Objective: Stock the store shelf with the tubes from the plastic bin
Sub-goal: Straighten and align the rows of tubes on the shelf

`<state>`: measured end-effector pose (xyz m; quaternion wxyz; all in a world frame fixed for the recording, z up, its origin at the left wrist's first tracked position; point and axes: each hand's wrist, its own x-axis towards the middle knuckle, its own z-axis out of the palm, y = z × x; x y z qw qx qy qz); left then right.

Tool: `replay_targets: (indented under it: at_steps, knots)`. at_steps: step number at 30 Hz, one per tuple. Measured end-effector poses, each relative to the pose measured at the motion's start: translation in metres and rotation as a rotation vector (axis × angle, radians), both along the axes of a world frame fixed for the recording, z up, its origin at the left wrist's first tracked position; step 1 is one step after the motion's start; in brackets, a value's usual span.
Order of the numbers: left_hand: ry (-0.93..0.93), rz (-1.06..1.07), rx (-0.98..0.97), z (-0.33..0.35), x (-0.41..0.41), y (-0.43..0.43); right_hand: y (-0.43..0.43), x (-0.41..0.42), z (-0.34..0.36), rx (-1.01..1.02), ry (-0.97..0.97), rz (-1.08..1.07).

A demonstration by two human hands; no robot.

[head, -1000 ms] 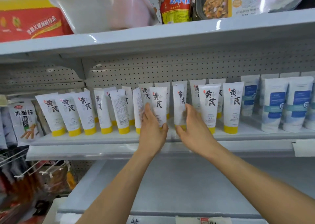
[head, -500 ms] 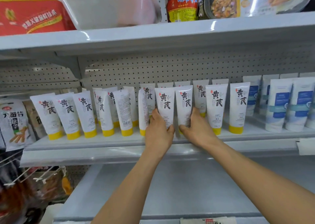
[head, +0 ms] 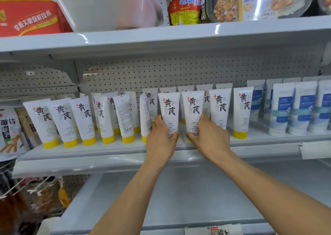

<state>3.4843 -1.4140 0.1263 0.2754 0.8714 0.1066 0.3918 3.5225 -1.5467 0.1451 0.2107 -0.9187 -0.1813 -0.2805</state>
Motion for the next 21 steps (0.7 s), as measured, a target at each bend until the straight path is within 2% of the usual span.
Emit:
replay_targets:
  at_steps: [15,21]
  knots:
    - [-0.012,0.024,-0.005,0.0,0.0,-0.006,-0.007,-0.002,0.001,0.078,0.035,0.094]
    - [-0.027,0.011,-0.021,-0.002,-0.001,-0.008,-0.018,-0.006,-0.001,0.131,0.022,0.197]
